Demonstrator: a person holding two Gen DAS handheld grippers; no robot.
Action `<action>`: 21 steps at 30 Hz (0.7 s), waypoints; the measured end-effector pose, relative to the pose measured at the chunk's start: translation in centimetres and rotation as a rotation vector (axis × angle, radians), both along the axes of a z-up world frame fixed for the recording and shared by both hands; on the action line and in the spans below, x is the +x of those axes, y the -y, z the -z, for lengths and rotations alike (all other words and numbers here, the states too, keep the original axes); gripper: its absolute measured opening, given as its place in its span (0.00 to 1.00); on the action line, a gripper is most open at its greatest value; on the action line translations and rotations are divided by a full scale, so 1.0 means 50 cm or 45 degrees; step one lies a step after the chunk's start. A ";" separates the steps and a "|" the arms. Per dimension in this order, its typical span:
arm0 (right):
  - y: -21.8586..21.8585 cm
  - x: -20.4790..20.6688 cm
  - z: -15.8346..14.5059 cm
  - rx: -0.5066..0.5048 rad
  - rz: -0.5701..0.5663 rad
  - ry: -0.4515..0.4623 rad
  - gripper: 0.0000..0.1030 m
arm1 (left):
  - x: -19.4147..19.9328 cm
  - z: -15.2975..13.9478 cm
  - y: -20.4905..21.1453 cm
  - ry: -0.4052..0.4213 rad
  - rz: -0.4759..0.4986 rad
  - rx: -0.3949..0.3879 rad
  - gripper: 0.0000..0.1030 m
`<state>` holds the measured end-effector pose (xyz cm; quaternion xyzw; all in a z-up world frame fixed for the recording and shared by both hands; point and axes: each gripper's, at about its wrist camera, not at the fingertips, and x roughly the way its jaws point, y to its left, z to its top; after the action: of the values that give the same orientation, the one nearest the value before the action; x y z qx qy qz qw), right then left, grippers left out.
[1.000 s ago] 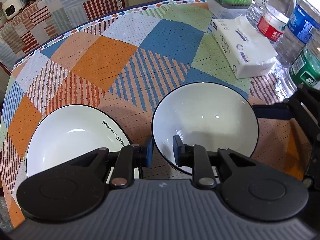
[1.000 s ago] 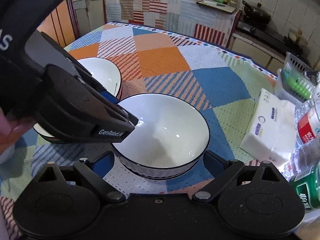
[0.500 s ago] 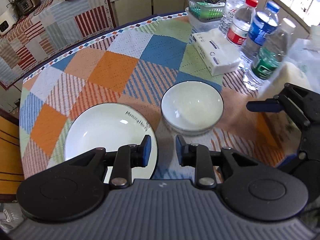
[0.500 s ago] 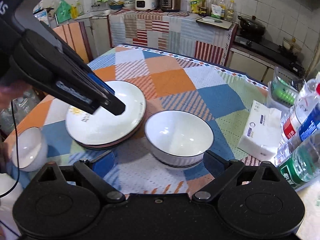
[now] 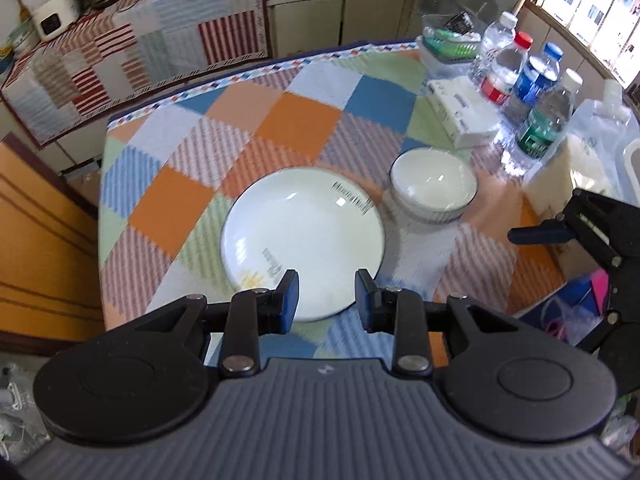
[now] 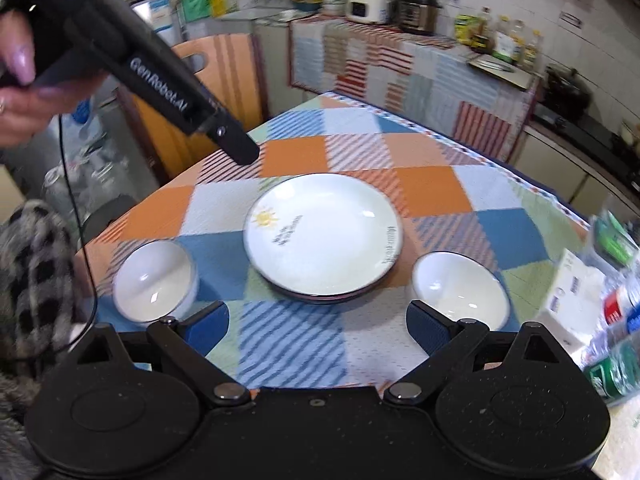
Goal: Organize plates and bowls
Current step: 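Open both tools and lift them off the nested bowls, then move both tools to a third white bowl and close on its rim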
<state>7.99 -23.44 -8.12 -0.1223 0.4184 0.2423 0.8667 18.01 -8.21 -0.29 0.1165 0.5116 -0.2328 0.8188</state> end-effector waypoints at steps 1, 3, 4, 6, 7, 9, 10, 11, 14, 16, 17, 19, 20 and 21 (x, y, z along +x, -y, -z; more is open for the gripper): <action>-0.012 -0.004 -0.001 0.000 -0.022 -0.002 0.95 | -0.008 0.002 -0.012 -0.007 0.000 0.014 0.29; -0.036 -0.011 -0.002 0.005 -0.067 -0.014 0.95 | -0.023 0.012 -0.033 -0.035 -0.015 0.044 0.29; -0.047 -0.016 -0.001 0.009 -0.089 -0.020 0.95 | -0.030 0.016 -0.042 -0.055 -0.019 0.055 0.29; -0.069 -0.023 0.004 -0.006 -0.125 -0.031 0.95 | -0.052 0.022 -0.058 -0.076 0.000 0.067 0.31; -0.079 -0.028 0.006 -0.016 -0.142 -0.036 0.95 | -0.062 0.025 -0.065 -0.084 0.006 0.071 0.32; -0.093 -0.033 0.012 -0.018 -0.165 -0.051 0.95 | -0.080 0.030 -0.078 -0.104 0.019 0.072 0.36; -0.100 -0.035 0.015 -0.014 -0.175 -0.064 0.95 | -0.088 0.035 -0.085 -0.112 0.021 0.074 0.37; -0.109 -0.040 0.017 -0.013 -0.184 -0.074 0.95 | -0.094 0.040 -0.089 -0.116 0.023 0.077 0.39; -0.130 -0.048 0.028 -0.028 -0.220 -0.080 0.95 | -0.112 0.059 -0.105 -0.134 0.033 0.087 0.40; -0.142 -0.048 0.037 -0.026 -0.233 -0.099 0.95 | -0.119 0.076 -0.115 -0.163 0.035 0.084 0.42; -0.147 -0.045 0.043 -0.022 -0.229 -0.123 0.95 | -0.121 0.085 -0.121 -0.180 0.027 0.078 0.44; -0.150 -0.035 0.052 -0.008 -0.204 -0.158 0.95 | -0.120 0.103 -0.135 -0.247 0.003 0.048 0.45; -0.151 -0.029 0.057 0.009 -0.201 -0.170 0.95 | -0.120 0.111 -0.141 -0.282 -0.003 0.030 0.46; -0.151 -0.023 0.062 0.027 -0.201 -0.191 0.95 | -0.119 0.118 -0.145 -0.305 -0.006 0.020 0.47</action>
<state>6.85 -15.88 -11.24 -0.1274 0.4686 0.3228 0.8124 12.04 -0.96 -6.19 0.0932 0.6078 -0.2392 0.7515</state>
